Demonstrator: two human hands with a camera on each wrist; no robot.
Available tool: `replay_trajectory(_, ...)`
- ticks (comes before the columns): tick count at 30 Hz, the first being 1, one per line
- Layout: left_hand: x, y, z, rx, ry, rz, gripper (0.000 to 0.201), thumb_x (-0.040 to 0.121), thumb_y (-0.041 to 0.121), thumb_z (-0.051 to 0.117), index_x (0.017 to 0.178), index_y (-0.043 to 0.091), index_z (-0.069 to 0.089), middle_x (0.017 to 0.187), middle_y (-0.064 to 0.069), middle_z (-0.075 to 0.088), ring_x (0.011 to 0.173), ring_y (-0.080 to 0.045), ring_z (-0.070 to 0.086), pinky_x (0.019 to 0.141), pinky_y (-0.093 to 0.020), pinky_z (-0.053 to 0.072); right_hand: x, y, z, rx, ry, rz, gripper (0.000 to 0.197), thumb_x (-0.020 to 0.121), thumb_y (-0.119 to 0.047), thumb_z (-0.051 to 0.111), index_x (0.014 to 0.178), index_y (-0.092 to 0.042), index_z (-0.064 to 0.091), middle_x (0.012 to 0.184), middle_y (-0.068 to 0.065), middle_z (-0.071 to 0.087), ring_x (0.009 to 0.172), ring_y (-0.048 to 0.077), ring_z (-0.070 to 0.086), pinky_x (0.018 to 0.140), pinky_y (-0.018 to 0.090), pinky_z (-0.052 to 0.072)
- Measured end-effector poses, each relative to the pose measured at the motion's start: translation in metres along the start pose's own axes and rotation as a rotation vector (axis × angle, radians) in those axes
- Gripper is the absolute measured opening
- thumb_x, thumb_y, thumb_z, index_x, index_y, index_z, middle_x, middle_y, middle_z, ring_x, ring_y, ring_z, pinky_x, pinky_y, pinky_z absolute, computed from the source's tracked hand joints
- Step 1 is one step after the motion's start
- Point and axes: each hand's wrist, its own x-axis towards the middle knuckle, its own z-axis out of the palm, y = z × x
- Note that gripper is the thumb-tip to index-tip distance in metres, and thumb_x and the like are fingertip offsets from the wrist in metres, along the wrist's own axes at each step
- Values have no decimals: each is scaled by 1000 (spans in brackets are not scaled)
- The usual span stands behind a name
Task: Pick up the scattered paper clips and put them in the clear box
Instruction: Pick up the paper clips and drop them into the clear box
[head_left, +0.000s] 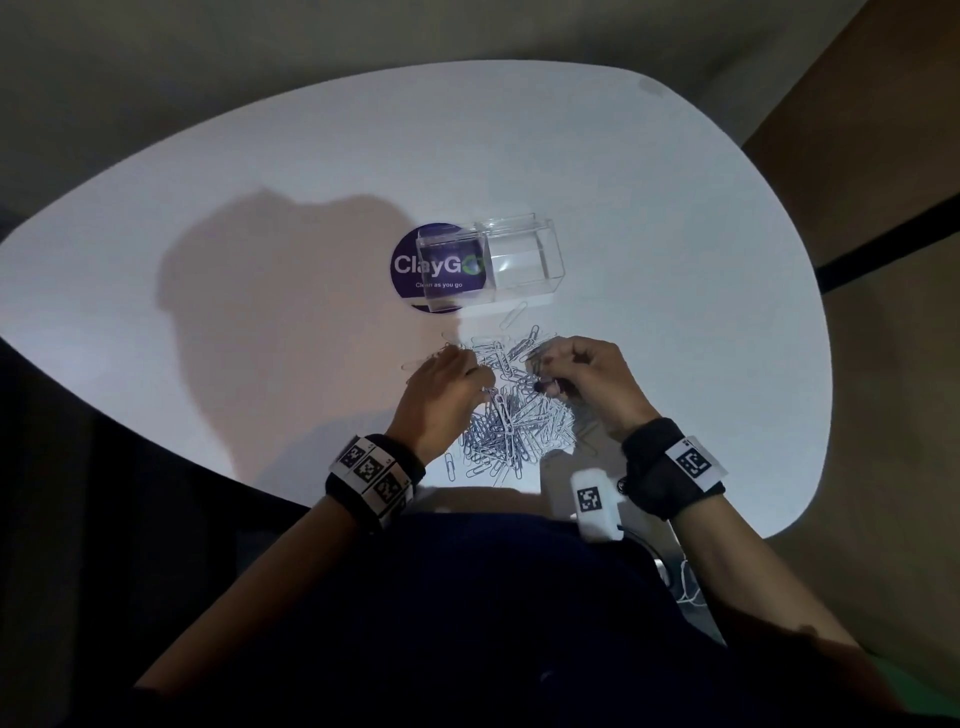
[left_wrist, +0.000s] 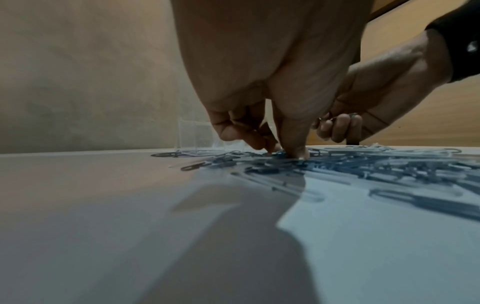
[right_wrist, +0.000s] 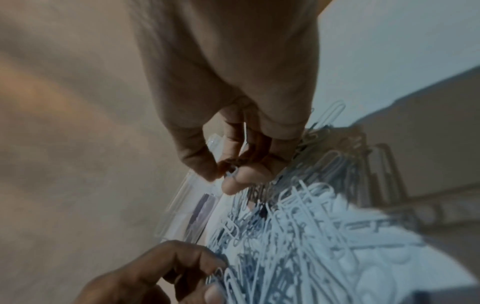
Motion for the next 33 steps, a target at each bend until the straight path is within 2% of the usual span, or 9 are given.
replay_trajectory(2,0,-2,-3,-38,30,-15,8,81,15,73,83,15,65,84,-1,55,83,-23,51,65,-35,46,4,4,1,-101,-13,-53,18,81,4,74,78,-14,72,89,28,69,68,27,64,58,32,51)
replay_trajectory(6,-4,-7,-8,-130,82,-36,9,79,14,74,78,18,66,85,2,54,81,-19,43,65,-29,38,13,11,7,-630,6,-308,23,75,-4,81,95,-11,76,102,6,73,92,21,67,87,37,54)
replay_trajectory(9,-7,-10,-16,-374,55,-150,9,80,16,73,79,19,65,87,10,62,86,-13,49,73,-28,40,14,12,13,-943,-73,-384,29,74,-14,83,101,-11,73,106,6,69,97,26,64,85,41,52)
replay_trajectory(13,-9,-10,-28,-640,35,-249,18,80,11,76,72,19,62,78,4,70,73,-5,62,69,-16,45,17,13,16,-991,-66,-404,14,73,-4,76,78,-14,66,87,2,64,83,25,60,73,42,52)
replay_trajectory(17,-7,-15,-34,-973,-55,-423,10,79,3,75,80,9,67,79,-11,71,72,-19,67,73,-28,55,15,4,10,-723,2,-347,13,80,-4,74,73,-13,69,85,3,67,78,18,63,71,31,52)
replay_trajectory(22,-4,-23,-42,-1176,-153,-495,2,88,2,63,87,4,65,81,-8,69,74,-19,64,65,-30,53,14,-2,-6,-110,-121,-2,8,90,-9,69,87,-6,75,103,30,68,65,17,55,63,26,48)
replay_trajectory(26,4,-17,-48,-1395,-207,-616,15,91,3,49,78,7,57,93,-23,68,77,-27,67,60,-29,54,12,-5,-3,177,-127,146,19,91,-6,58,102,8,67,89,24,63,59,22,53,45,20,46)
replay_trajectory(30,11,-11,-46,-1524,-216,-642,3,68,9,41,65,9,40,62,-17,53,43,-24,44,42,-25,29,6,-7,3,292,-235,187,13,81,-17,50,74,-7,52,62,7,50,48,17,41,46,25,30)
replay_trajectory(33,15,-6,-44,-1551,-231,-663,12,66,15,38,57,9,35,49,-13,41,34,-18,26,44,-27,11,5,-4,7,306,-200,165,29,89,-16,53,61,-14,54,55,5,34,45,17,33,54,31,23)
